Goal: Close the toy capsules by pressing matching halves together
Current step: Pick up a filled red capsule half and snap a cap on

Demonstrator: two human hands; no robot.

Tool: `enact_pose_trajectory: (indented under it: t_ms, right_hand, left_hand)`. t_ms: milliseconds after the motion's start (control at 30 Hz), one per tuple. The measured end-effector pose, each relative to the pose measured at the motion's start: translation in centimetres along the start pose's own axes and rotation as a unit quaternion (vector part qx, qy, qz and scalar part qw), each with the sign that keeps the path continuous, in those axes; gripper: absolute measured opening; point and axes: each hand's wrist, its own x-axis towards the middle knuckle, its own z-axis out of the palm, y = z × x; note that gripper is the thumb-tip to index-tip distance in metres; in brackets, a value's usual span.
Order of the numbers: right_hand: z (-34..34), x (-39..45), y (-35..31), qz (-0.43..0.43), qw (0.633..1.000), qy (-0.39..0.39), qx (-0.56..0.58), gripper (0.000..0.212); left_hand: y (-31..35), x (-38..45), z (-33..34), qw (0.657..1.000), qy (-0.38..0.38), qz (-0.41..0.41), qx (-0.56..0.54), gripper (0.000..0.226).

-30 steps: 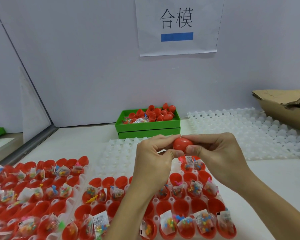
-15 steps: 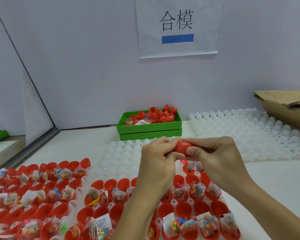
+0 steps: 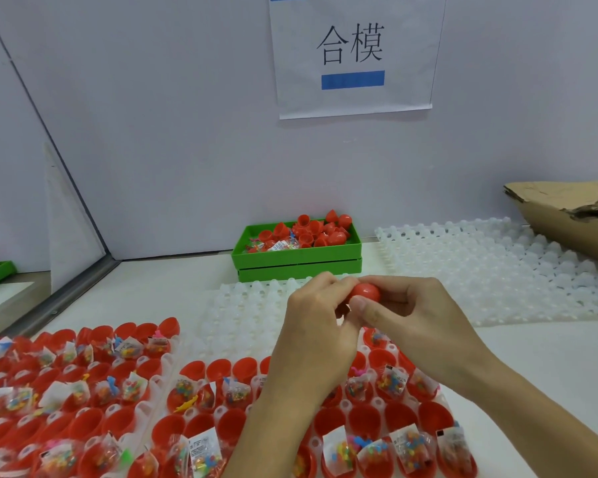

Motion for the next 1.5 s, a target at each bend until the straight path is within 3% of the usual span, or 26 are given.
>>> enact_pose_trajectory:
  t_ms: [133, 233, 333, 433, 533, 933, 1100, 1267, 1500]
  right_hand:
    - [0.3, 0.0, 0.3, 0.027, 1.000, 0.006, 0.013, 0.027]
    - [0.1, 0.2, 0.8, 0.068, 0.995, 0.005, 0.073, 0.022]
    - [-0.2, 0.4, 0.9, 0.077, 0.977, -0.024, 0.195, 0.028]
    - [-0.3, 0.4, 0.7, 0.045, 0.969, -0.073, 0.231, 0.027]
    - [-0.3, 0.4, 1.0, 0.022, 0.979, -0.067, 0.193, 0.026]
    - [-0.6, 0.1, 1.0, -0.018, 0.990, -0.045, 0.129, 0.026]
    - [-0.6, 0.2, 1.0, -0.015, 0.992, -0.035, 0.124, 0.026]
    - [-0.5, 0.1, 0.8, -0.008, 0.998, -0.003, 0.069, 0.038]
    - [-0.5, 0.1, 0.9, -0.045, 0.992, 0.077, -0.090, 0.048]
  left_hand:
    - [0.1, 0.0, 0.1, 0.999, -0.024, -0.032, -0.022, 0.024]
    - [-0.4, 0.1, -0.2, 0.978, -0.047, -0.150, -0.134, 0.050]
    - [-1.0, 0.2, -1.1, 0.908, -0.114, -0.263, -0.306, 0.069]
    - [-0.7, 0.3, -1.1, 0.827, -0.151, -0.262, -0.475, 0.049]
    - [-0.3, 0.3, -0.5, 0.826, -0.115, -0.252, -0.490, 0.034]
    - [-0.2, 0.0, 0.2, 0.845, -0.062, -0.237, -0.475, 0.030]
    - [0.1, 0.2, 0.4, 0.820, -0.047, -0.258, -0.508, 0.027]
    - [0.3, 0.4, 0.1, 0.769, -0.096, -0.294, -0.559, 0.039]
    - [-0.1, 0.4, 0.1, 0.766, -0.098, -0.356, -0.525, 0.028]
